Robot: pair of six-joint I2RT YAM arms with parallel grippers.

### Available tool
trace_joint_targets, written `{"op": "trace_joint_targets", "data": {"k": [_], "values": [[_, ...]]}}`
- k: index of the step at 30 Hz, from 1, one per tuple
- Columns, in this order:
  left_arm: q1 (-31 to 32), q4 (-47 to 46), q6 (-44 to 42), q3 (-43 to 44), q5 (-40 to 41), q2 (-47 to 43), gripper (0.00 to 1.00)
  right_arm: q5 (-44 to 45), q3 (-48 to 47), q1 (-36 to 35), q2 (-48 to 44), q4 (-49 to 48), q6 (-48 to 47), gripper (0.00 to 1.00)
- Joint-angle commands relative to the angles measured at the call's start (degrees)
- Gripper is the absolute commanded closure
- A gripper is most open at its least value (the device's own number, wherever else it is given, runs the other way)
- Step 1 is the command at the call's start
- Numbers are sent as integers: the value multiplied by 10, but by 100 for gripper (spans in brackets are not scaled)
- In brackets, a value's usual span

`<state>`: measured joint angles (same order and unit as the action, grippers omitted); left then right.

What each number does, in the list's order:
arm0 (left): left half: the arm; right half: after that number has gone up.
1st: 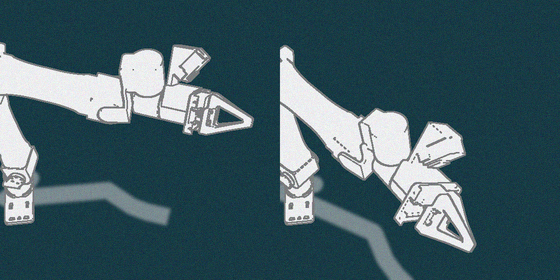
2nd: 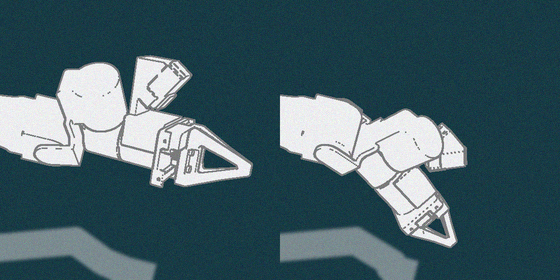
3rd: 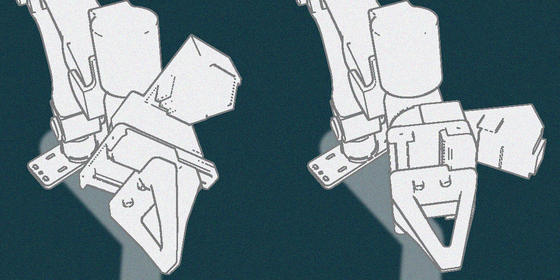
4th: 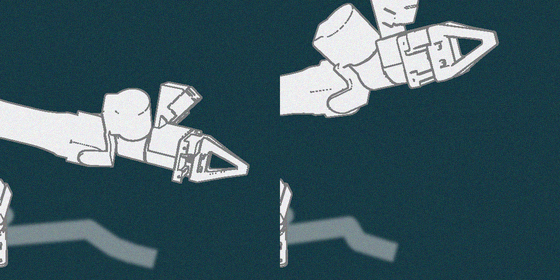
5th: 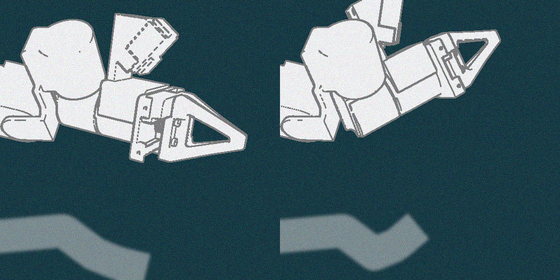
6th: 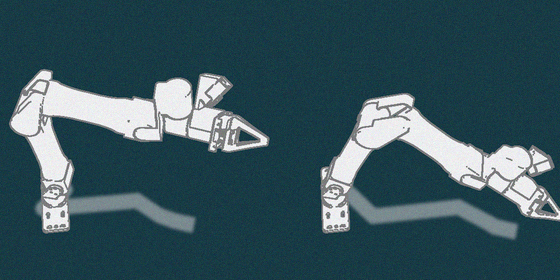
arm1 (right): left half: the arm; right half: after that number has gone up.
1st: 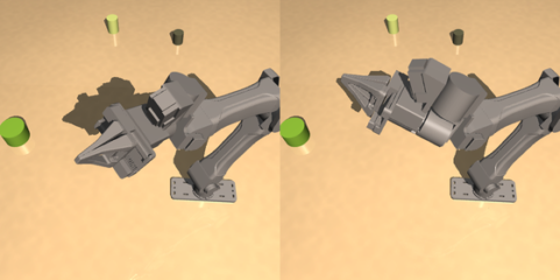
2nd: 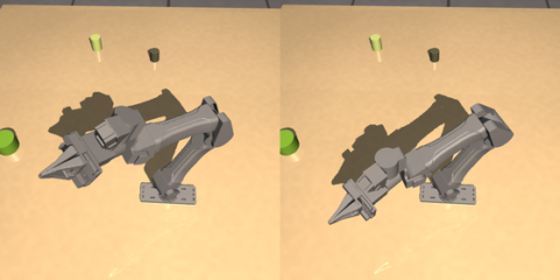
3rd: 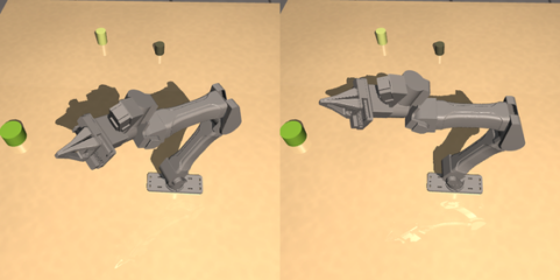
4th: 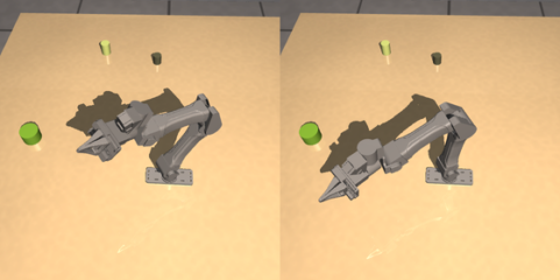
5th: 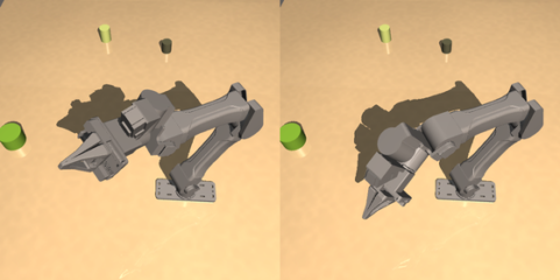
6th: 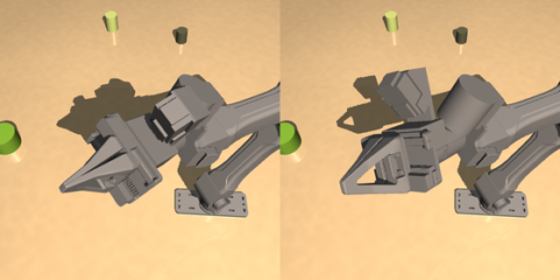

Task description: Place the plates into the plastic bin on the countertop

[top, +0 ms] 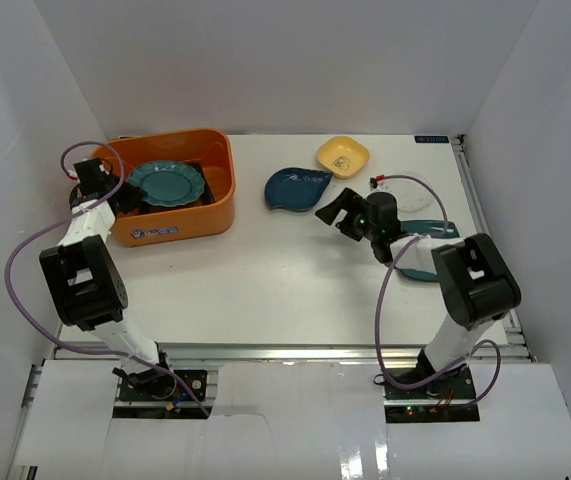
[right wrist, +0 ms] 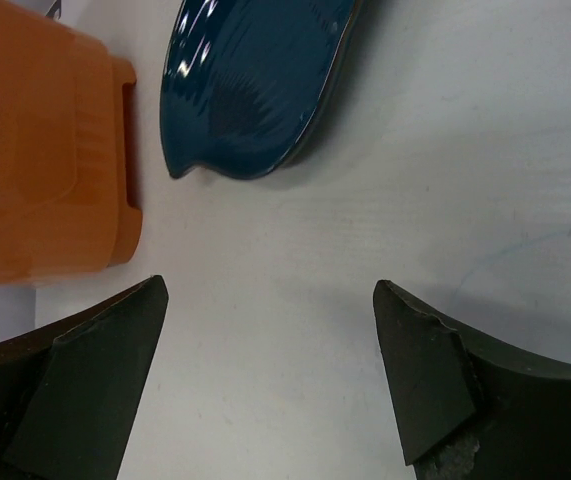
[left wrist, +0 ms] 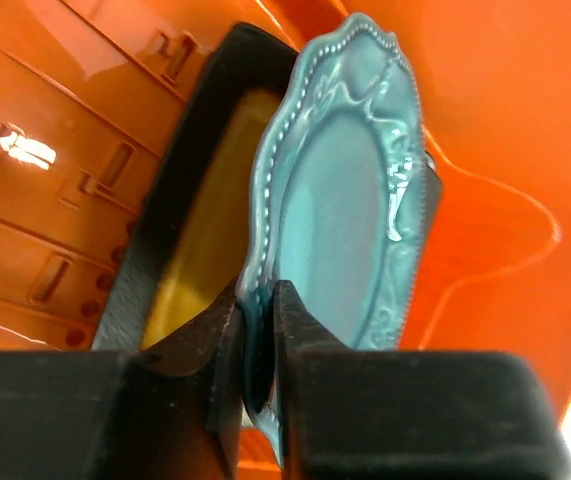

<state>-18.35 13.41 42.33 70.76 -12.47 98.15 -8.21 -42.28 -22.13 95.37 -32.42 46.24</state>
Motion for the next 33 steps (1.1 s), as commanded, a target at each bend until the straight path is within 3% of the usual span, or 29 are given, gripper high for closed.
{"op": "trace_joint_targets", "data": {"k": [1, 2, 7, 8, 11, 15, 21, 22, 24, 25, 28, 33], "values": [[2, -56, -3, 41, -3, -12, 74, 64, -76, -4, 62, -30, 16, 11], [1, -56, -5, 41, -2, -3, 62, 71, -93, -5, 77, -26, 17, 11], [2, -56, -9, 38, -5, 2, 34, 79, -190, -9, 178, 13, 25, 12], [2, -56, -8, 37, -9, -3, 20, 78, -200, -9, 198, 17, 29, 13], [2, -55, -11, 38, -10, -35, 2, 73, -235, -10, 233, 25, 38, 16], [3, -78, -23, 17, 17, -127, 2, 73, -268, -10, 266, 44, 53, 28], [43, -102, -49, -2, -16, -218, 2, 71, -289, -10, 300, 43, 88, 42], [52, -89, -49, -4, -21, -233, 2, 72, -285, -10, 300, 40, 95, 53], [75, -67, -52, -4, -19, -254, 2, 73, -266, -10, 296, 20, 107, 66], [81, -53, -52, -8, -19, -263, 2, 68, -260, -10, 294, 15, 110, 79], [99, -40, -51, -29, -32, -291, 2, 58, -218, -10, 270, -23, 121, 92], [148, -22, -51, -34, -142, -296, 2, 36, -135, -16, 160, -85, 108, 92]]}}
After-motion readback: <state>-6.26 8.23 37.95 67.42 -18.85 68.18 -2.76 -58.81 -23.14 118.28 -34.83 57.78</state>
